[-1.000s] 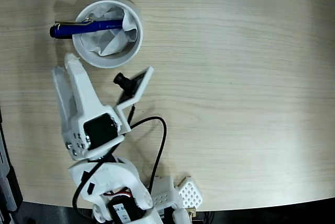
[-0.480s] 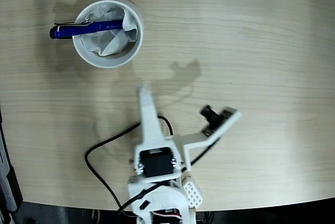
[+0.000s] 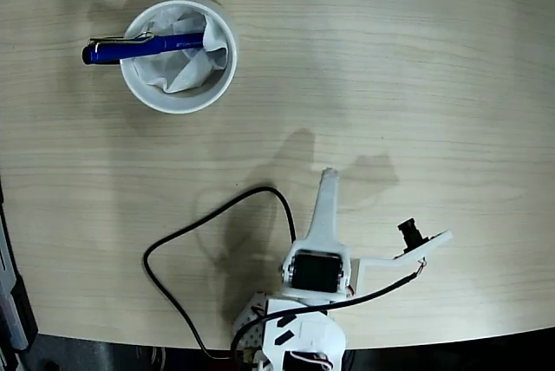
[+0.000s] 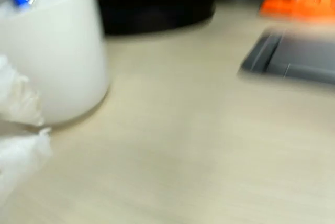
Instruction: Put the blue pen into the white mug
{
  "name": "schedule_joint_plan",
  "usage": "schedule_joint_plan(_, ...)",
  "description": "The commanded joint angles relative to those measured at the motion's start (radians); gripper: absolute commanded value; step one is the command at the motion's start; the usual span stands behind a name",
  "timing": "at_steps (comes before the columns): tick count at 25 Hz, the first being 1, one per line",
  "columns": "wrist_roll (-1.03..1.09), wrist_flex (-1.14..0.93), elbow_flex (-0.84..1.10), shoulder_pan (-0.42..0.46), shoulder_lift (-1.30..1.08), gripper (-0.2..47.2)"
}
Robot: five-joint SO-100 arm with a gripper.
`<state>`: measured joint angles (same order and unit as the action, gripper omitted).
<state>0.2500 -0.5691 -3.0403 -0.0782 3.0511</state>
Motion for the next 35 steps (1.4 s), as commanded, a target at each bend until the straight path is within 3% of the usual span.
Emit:
schedule_joint_plan(1,0.008,-0.14,-0.012,-0.011,0.126,0.0)
schedule_joint_plan(10,-0.009,-0.388,-0.009,0.006,0.311,0.0)
schedule_joint_plan(20,-0.351,-0.617,0.049,0.018,0.318,0.0)
schedule_joint_plan(26,-0.376,-0.643,0.051,0.064,0.319,0.0)
schedule_joint_plan(35,-0.379,-0.643,0.051,0.061,0.319,0.0)
